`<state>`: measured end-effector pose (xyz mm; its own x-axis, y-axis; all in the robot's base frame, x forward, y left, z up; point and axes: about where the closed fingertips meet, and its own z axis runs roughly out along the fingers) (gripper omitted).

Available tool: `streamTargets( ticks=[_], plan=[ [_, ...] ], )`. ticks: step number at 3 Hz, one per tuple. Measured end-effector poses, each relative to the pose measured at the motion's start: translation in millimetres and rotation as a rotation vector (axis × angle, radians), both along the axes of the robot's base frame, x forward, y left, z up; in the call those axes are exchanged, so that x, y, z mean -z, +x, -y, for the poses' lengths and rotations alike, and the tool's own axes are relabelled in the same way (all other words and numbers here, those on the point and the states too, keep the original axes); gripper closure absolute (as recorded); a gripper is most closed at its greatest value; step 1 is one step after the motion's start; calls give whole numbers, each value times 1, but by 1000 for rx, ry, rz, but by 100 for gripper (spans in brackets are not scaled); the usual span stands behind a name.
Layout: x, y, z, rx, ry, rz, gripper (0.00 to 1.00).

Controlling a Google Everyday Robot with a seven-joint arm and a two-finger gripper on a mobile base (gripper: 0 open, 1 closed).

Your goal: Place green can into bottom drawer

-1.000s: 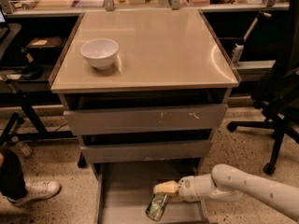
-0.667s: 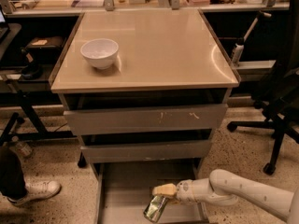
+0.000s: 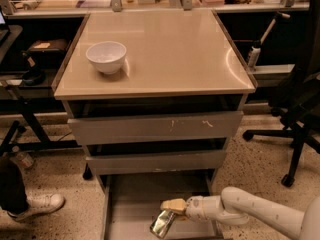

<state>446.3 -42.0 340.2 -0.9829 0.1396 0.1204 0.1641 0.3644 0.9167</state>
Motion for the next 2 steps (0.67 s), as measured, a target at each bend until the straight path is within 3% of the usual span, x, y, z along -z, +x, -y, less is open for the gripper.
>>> streamTargets(
  ticks=[2],
  plan=[
    [59,34,-16,155,129,-63,100]
  ],
)
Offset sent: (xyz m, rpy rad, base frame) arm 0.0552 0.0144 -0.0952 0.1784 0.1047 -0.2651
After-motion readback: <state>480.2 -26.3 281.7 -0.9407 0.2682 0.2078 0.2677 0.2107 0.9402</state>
